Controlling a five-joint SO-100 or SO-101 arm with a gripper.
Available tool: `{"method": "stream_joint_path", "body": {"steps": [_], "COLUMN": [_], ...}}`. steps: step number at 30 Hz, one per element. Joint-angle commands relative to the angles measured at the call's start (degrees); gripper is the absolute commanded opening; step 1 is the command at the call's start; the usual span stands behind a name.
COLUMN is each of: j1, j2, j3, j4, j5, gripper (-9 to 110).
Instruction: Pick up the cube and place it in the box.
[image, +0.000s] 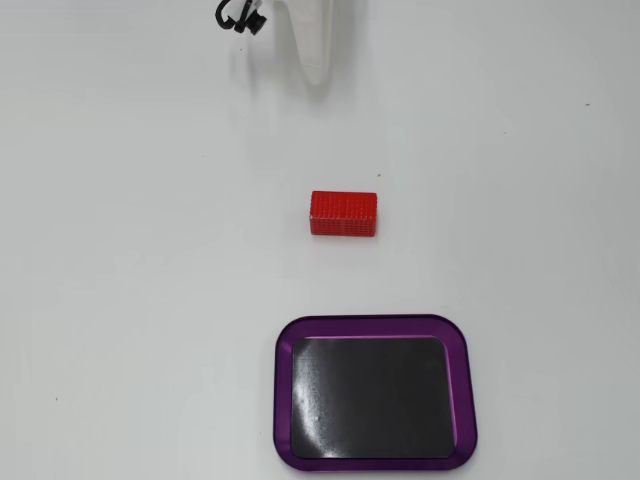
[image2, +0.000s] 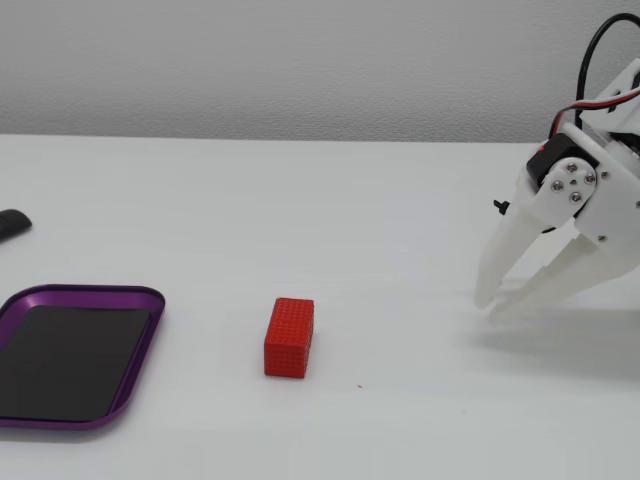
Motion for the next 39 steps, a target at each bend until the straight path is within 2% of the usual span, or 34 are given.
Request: {"method": "stream_joint_path", "body": {"steps": [1,7,10,13,18,24,31,39], "j1": [0.26,0.26,0.79,3.34,3.25,3.25,3.69,6.42], "j2": [5.01,5.01,4.83,4.48,-0.62,-26.37,-58.45,-76.99], "j3": [0.0,0.0,-0.62,-7.03,-19.95,-33.93,-60.21,-74.44], "j4": [-0.44,-0.7,-6.24,-11.25,-11.78,-8.61,5.19,9.58], "j5": [-0.18,-0.26,-0.44,-2.55,-8.61,-11.69,-10.2,-4.57], "gripper": [0,0,0,0,2,5,7,12]}}
